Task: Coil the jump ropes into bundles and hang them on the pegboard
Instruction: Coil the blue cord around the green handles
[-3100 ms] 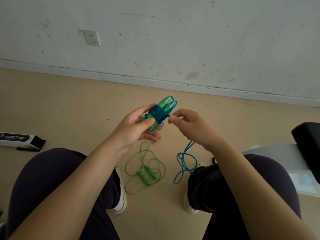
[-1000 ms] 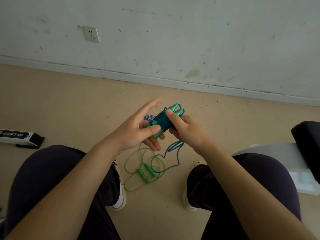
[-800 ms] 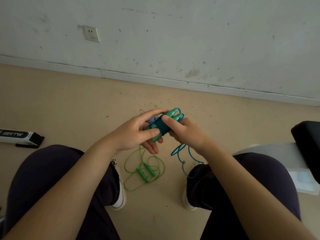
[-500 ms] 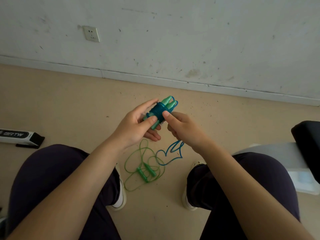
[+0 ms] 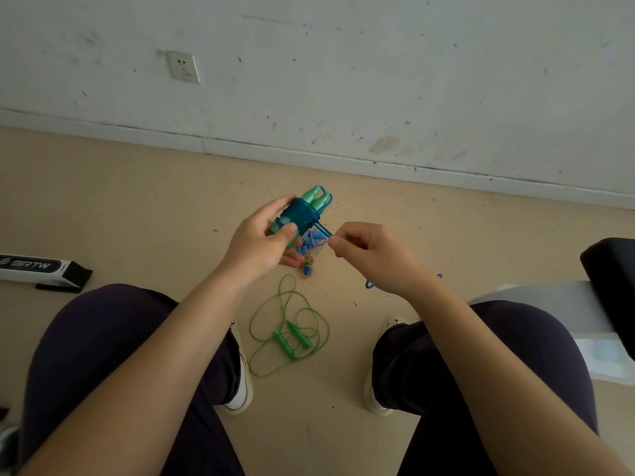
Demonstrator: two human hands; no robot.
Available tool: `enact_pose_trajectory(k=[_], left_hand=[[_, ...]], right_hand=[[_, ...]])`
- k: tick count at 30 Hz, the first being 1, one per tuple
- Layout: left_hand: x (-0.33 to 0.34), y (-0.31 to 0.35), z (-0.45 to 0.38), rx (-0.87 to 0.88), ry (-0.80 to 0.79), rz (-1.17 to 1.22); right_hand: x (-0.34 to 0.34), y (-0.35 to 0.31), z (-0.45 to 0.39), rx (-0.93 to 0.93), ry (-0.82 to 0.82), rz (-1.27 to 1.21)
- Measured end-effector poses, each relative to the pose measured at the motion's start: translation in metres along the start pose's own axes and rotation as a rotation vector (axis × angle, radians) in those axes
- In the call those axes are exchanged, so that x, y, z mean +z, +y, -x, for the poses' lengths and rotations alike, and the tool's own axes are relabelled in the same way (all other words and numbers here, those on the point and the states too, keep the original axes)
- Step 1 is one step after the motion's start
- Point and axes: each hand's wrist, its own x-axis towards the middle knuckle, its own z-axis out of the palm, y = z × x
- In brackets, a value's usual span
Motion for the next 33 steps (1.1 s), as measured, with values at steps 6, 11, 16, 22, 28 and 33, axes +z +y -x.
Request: enact_pose_trajectory(k=[6,11,16,22,28,33], left_hand=[[-0.001,-0.009,0.000,0.002,-0.211,-0.315],[0.002,-0.005,0.005,-0.054,-0.499,-0.327],[-0.003,0.003,0.010,-0.022,-0.556,-0.197],[0.002,0.002,0.015,0.061,-0.522,-0.169],[0.002,0.000,0.013,0.113,-0.506,-0.116],[0.003,0.001,0.012,0.124,-0.430,-0.062]], right_hand=[[-0.006,0.003,0.000,-0.057,0.062,0.048],[-0.013,0.006,-0.004,-0.092,0.071,0.070],[-0.012,0.012,-0.009,-0.048,0.085,-0.015],[-0.015,0.013,-0.008,-0.102,0.081,-0.038],[-0.008,0.014,-0.011,-0.032,0.048,-0.146],[-0.002,0.016,-0.009,0.054,0.003,-0.464]])
